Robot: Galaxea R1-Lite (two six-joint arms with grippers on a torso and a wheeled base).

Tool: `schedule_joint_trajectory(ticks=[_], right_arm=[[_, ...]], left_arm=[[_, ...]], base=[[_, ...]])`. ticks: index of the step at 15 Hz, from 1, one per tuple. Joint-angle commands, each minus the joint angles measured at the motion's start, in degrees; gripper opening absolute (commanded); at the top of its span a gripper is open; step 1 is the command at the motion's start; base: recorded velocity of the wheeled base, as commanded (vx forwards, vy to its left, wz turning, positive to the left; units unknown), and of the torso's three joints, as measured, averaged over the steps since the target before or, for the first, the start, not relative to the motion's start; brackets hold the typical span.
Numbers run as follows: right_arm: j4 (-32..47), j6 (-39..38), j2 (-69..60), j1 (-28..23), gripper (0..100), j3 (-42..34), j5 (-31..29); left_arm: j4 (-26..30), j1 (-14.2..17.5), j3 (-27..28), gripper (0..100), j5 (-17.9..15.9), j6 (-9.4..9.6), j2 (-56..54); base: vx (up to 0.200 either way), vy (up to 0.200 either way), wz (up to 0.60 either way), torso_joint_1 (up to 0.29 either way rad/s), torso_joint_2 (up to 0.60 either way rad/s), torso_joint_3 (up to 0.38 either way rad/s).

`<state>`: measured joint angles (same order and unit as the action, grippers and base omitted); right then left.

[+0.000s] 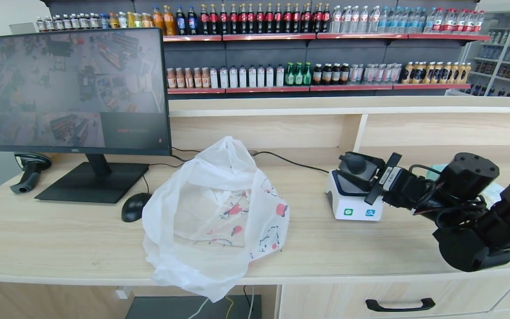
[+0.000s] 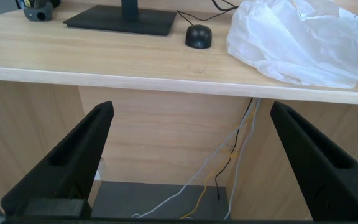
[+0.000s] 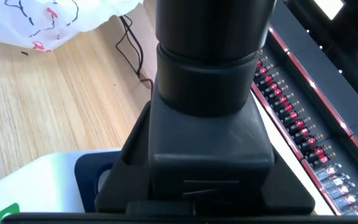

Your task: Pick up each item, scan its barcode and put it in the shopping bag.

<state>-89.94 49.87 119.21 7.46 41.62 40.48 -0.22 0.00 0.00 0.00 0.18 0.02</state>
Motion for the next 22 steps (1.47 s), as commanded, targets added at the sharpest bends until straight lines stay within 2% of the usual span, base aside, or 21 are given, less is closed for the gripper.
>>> schedule_joint_trajectory(ticks=[1, 6, 14, 19, 22], right_arm=[[-0.06, 0.05, -0.03, -0.08, 0, -0.22, 0.03], [-0.06, -0.04, -0.38, 0.1, 0, -0.75, -0.06], [-0.06, -2.67, -3.28, 3.97, 0, -1.72, -1.64], [-0.06, -9.27, -8.73, 6.16, 0, -4.27, -8.58], [-0.06, -11.46, -12.69, 6.6, 0, -5.14, -10.16]], left_arm=[[-0.04, 0.0, 0.0, 100, 0.0, -0.01, -0.02], [-0.04, 0.0, 0.0, 100, 0.0, -0.01, -0.02], [-0.04, 0.0, 0.0, 100, 0.0, -0.01, -0.02], [-0.04, 0.0, 0.0, 100, 0.0, -0.01, -0.02], [-0.04, 0.0, 0.0, 100, 0.09, -0.01, -0.02]], base=[[0.0, 0.0, 0.0, 0.0, 0.0, 0.0], [0.0, 0.0, 0.0, 0.0, 0.0, 0.0], [0.0, 0.0, 0.0, 0.0, 0.0, 0.0], [0.0, 0.0, 0.0, 0.0, 0.0, 0.0], [0.0, 0.0, 0.0, 0.0, 0.0, 0.0]])
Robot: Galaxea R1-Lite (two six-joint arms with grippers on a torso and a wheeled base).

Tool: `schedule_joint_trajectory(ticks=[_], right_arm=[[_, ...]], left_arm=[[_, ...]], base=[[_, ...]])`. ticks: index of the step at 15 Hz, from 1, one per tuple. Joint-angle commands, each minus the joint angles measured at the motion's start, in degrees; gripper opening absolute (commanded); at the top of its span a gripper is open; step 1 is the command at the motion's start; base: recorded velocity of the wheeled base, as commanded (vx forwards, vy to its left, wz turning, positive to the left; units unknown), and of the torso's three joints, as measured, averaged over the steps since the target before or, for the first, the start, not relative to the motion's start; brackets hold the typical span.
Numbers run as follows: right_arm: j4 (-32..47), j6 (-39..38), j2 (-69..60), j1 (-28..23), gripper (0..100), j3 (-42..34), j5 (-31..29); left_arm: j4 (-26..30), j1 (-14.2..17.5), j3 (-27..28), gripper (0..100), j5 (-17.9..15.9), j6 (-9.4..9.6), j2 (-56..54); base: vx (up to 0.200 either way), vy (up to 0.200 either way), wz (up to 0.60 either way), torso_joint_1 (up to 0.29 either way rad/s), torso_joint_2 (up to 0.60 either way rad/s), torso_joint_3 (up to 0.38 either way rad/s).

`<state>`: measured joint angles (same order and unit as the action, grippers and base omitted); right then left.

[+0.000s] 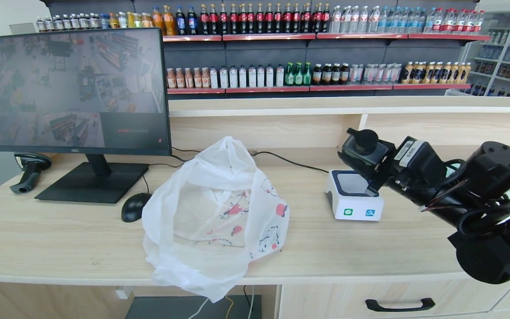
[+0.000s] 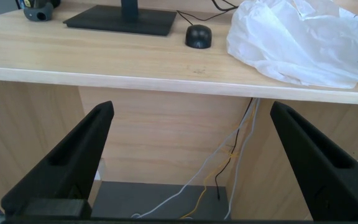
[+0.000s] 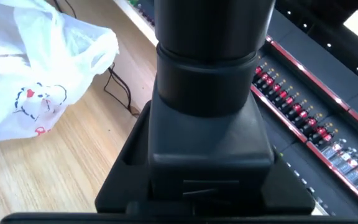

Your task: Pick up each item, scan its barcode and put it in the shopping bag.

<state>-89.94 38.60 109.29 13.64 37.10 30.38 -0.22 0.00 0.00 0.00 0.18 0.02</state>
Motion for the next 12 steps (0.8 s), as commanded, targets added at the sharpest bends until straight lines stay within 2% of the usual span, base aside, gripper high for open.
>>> schedule_joint_trajectory(ticks=[1, 5, 7, 12], right_arm=[[-0.06, -1.68, -3.82, 1.21, 0, -1.24, -2.17], [-0.06, -10.21, -7.07, 7.28, 0, -1.59, -13.94], [-0.06, -13.28, -9.53, 9.56, 0, -2.91, -16.84], [-0.06, -23.21, -14.81, 9.56, 0, -9.41, -21.41]], left_arm=[[-0.04, 0.0, 0.0, 100, 0.0, -0.01, -0.02], [-0.04, 0.0, 0.0, 100, 0.0, -0.01, -0.02], [-0.04, 0.0, 0.0, 100, 0.0, -0.01, -0.02], [-0.04, 0.0, 0.0, 100, 0.0, -0.01, -0.02]], base=[[0.0, 0.0, 0.0, 0.0, 0.0, 0.0], [0.0, 0.0, 0.0, 0.0, 0.0, 0.0], [0.0, 0.0, 0.0, 0.0, 0.0, 0.0], [0.0, 0.0, 0.0, 0.0, 0.0, 0.0]])
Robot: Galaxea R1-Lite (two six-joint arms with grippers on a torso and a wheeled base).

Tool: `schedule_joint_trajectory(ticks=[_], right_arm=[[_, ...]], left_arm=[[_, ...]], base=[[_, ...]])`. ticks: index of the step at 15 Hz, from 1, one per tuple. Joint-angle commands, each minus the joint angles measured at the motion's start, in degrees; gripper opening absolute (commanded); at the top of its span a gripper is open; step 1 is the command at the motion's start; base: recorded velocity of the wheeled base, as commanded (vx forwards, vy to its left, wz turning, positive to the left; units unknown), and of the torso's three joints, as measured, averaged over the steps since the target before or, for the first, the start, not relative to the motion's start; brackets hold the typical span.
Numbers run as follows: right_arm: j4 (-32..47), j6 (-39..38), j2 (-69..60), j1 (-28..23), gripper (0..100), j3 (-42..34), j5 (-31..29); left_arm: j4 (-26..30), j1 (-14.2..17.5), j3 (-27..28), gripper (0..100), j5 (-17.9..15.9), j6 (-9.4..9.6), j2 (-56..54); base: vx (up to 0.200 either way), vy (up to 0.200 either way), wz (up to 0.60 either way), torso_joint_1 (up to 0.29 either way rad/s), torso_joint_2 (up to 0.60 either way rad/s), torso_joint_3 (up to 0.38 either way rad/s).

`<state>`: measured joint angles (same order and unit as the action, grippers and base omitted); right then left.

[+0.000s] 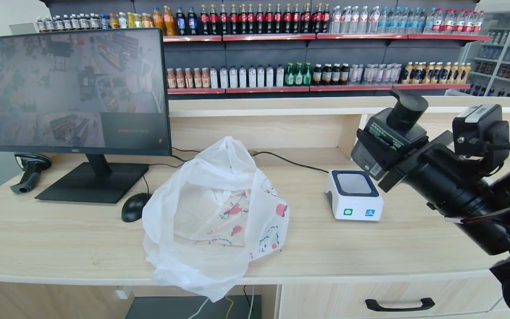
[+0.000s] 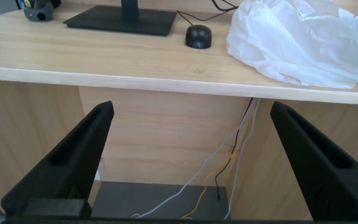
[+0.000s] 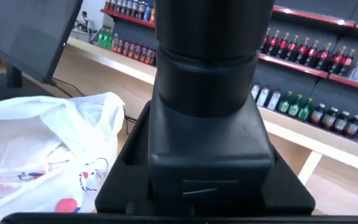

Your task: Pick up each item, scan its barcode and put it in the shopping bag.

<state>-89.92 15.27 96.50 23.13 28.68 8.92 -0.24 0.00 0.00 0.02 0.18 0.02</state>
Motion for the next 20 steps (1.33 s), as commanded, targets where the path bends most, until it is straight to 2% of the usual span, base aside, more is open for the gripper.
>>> schedule_joint_trajectory(ticks=[1, 6, 13, 18, 20], right_arm=[[-0.08, -3.41, -2.81, 0.08, 0, -1.97, -1.45], [-0.08, -13.87, -3.07, -0.19, 0, -6.01, -7.17], [-0.08, -15.63, 0.0, -0.63, 0, -3.28, -7.34], [-0.08, -15.71, -0.17, -1.15, 0, -3.28, -7.34], [-0.08, -15.71, -0.35, -1.15, 0, -3.55, -7.34]], left_arm=[[-0.02, 0.0, 0.0, 100, -0.02, -0.01, -0.02], [0.07, -0.09, 0.0, 100, -0.02, 0.17, -0.02], [0.16, -0.09, 0.0, 100, -0.02, 0.34, -0.02], [0.07, -0.09, 0.0, 100, -0.02, 0.26, -0.02], [-0.02, -0.09, 0.0, 100, -0.02, 0.34, -0.02]], base=[[0.0, 0.0, 0.0, 0.0, 0.0, 0.0], [0.0, 0.0, 0.0, 0.0, 0.0, 0.0], [0.0, 0.0, 0.0, 0.0, 0.0, 0.0], [-0.2, 0.0, 0.0, 0.005, 0.0, 0.002], [0.0, 0.0, 0.0, 0.0, 0.0, 0.0]])
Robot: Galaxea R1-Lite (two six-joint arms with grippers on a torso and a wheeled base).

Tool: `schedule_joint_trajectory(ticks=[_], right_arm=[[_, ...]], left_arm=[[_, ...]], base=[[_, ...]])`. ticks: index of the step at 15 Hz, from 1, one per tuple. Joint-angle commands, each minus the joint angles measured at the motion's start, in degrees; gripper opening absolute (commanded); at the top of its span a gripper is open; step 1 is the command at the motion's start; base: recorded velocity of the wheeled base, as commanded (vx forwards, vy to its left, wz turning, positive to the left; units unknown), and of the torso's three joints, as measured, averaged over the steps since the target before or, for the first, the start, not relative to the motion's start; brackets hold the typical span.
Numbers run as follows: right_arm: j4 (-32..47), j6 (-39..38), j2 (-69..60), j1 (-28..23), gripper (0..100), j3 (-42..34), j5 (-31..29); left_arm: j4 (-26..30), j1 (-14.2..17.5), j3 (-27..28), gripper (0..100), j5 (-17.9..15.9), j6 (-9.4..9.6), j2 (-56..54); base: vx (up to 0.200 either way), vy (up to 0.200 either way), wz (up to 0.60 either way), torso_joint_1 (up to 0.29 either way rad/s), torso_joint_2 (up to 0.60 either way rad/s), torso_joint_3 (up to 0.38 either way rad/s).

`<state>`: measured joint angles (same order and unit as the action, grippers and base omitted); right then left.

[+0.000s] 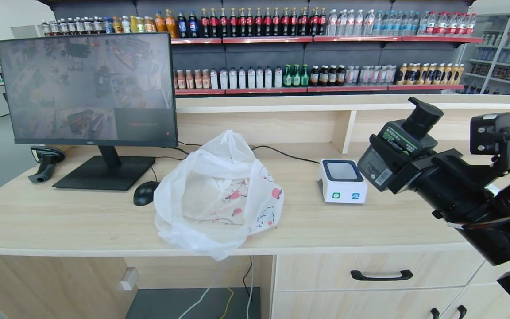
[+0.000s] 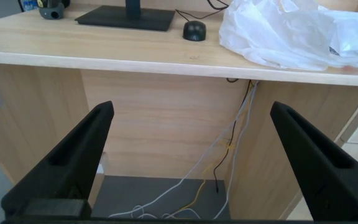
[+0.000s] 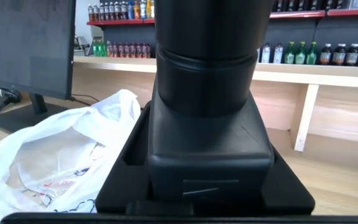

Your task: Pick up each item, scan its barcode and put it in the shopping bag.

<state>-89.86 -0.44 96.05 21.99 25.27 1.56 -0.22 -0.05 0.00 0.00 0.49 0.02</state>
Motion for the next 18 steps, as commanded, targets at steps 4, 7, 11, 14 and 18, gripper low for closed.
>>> schedule_joint_trajectory(ticks=[4, 7, 11, 14, 18], right_arm=[[-0.14, -0.09, 0.81, -0.28, 0, 0.22, 0.02], [-0.14, -0.09, 0.81, -0.19, 0, 0.22, 0.02], [-0.14, -0.09, 0.98, -0.19, 0, 0.31, 0.02], [-0.14, -0.18, 1.16, -0.19, 0, 0.74, 0.02], [-0.14, -0.18, 1.68, -0.19, 0, 0.83, 0.02]], left_arm=[[-0.04, -0.04, 0.0, 100, 0.0, -0.14, -0.02], [-0.04, -0.04, 0.0, 100, 0.0, -0.14, -0.02], [-0.04, -0.04, 0.0, 100, 0.0, -0.05, -0.02], [-0.04, -0.04, 0.0, 100, 0.0, -0.05, -0.02], [-0.04, -0.04, 0.0, 100, 0.0, 0.04, -0.02]], base=[[0.0, 0.1, 0.0, 0.006, 0.0, 0.001], [0.0, 0.2, 0.0, -0.001, 0.0, 0.002], [0.0, 0.2, 0.0, 0.007, 0.01, 0.002], [0.0, 0.0, 0.0, 0.0, 0.0, 0.0], [0.0, 0.0, 0.0, 0.0, 0.0, 0.0]])
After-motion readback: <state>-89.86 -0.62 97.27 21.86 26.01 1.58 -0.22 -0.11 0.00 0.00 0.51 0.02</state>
